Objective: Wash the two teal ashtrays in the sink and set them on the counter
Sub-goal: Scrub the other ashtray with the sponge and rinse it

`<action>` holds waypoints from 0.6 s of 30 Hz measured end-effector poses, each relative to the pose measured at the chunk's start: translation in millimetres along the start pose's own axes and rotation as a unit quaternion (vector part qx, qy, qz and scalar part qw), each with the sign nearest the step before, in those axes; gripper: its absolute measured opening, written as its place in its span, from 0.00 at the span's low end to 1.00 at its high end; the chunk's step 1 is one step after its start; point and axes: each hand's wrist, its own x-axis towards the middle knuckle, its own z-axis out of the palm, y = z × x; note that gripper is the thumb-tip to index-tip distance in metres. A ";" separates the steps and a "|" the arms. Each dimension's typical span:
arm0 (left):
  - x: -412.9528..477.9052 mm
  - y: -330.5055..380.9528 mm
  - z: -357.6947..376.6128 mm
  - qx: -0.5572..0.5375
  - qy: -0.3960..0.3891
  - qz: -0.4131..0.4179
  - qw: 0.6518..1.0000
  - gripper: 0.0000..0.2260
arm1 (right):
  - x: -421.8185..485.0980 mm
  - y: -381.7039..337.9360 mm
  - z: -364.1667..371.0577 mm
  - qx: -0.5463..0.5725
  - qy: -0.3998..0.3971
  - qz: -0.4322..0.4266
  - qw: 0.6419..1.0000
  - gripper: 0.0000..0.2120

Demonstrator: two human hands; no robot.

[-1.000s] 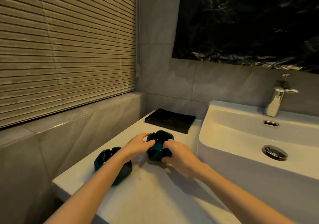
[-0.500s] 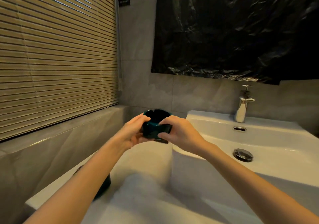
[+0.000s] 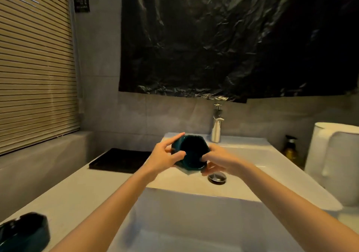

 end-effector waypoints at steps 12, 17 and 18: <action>38.9 -32.4 65.4 0.379 -0.046 0.324 0.866 0.48 | 0.3 65.0 -44.1 -0.085 0.230 -0.263 0.933 0.18; 46.9 -30.3 65.5 0.431 -0.016 0.411 0.803 0.46 | 3.2 69.9 -48.4 -0.186 0.295 -0.291 0.891 0.26; 46.9 -28.8 65.3 0.435 -0.012 0.422 0.795 0.45 | 2.9 70.3 -48.0 -0.196 0.305 -0.302 0.882 0.27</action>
